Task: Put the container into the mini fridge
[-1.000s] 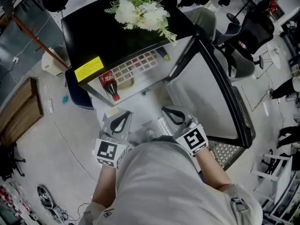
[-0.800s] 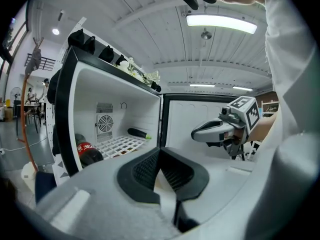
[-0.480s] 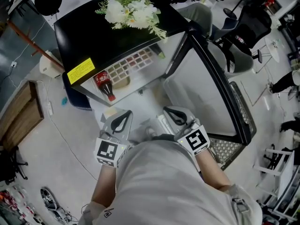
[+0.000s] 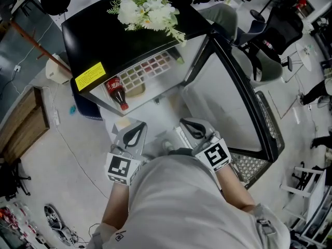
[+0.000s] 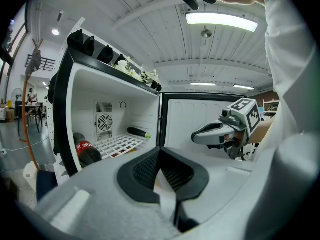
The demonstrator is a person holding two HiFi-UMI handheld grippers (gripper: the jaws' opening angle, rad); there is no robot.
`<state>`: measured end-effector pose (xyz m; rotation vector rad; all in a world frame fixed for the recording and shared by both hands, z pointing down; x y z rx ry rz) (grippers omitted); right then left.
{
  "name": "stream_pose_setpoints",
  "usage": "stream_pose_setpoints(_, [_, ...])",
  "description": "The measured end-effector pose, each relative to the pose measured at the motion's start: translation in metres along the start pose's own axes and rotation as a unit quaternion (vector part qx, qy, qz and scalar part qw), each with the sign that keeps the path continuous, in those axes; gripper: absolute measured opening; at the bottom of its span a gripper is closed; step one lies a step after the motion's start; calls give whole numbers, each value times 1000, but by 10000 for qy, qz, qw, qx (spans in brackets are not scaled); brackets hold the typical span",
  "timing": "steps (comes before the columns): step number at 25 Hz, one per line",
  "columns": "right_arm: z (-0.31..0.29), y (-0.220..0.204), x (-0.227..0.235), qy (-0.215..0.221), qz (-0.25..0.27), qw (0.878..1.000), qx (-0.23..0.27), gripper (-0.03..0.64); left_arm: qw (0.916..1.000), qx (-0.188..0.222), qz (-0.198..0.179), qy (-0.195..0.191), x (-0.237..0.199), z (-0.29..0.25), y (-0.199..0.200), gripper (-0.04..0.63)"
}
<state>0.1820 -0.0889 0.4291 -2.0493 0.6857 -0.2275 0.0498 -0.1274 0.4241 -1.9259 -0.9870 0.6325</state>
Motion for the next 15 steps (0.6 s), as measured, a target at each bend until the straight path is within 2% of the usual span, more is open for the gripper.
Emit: stream_pose_setpoints(15, [-5,-4,-3,95,31,9999,-53,3,9999,-83,57,93,1,4,-6,9])
Point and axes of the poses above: the fingertips, and each gripper's own axes: z backward along the fingers, x to its right, y out of its top, the point moved 2 cm from there along z, backward along the fingers, and after that the axes turned 15 degrees about -x, right-handed, at the moved point
